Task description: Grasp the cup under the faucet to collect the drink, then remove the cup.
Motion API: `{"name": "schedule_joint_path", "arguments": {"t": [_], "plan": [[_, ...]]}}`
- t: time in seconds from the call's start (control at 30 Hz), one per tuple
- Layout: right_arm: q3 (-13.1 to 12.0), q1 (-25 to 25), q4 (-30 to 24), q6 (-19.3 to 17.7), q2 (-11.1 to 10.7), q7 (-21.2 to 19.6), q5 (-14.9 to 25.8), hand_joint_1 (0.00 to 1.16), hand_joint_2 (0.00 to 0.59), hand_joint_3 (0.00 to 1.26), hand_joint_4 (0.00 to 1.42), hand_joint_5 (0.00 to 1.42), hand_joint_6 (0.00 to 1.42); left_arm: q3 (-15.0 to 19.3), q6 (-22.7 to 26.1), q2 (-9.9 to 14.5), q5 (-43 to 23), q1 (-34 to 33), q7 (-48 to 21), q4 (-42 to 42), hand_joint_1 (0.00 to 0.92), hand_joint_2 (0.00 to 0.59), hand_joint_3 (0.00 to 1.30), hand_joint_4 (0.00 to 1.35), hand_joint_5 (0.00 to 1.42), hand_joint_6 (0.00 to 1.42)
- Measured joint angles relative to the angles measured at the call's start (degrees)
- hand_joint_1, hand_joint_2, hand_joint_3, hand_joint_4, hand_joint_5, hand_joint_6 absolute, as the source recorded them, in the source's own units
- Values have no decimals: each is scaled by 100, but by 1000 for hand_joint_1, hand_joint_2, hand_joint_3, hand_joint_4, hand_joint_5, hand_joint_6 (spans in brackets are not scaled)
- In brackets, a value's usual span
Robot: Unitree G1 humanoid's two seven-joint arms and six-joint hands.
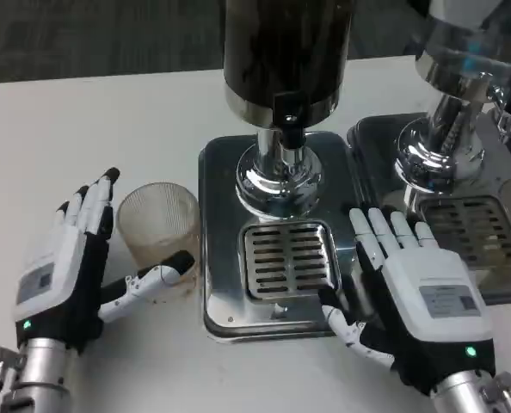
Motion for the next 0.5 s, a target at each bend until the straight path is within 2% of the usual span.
{"name": "schedule_joint_path", "arguments": {"t": [0.4, 0.5], "plan": [[51, 208, -155, 59, 77, 12, -66, 283, 426, 0, 0, 0, 0, -184, -473, -11, 73, -224, 487, 779, 1, 0, 0, 0, 0, 0], [52, 212, -161, 66, 77, 17, -66, 282, 425, 1, 0, 0, 0, -190, -603, -77, 37, -312, 591, 1009, 53, 0, 0, 0, 22, 12]]}}
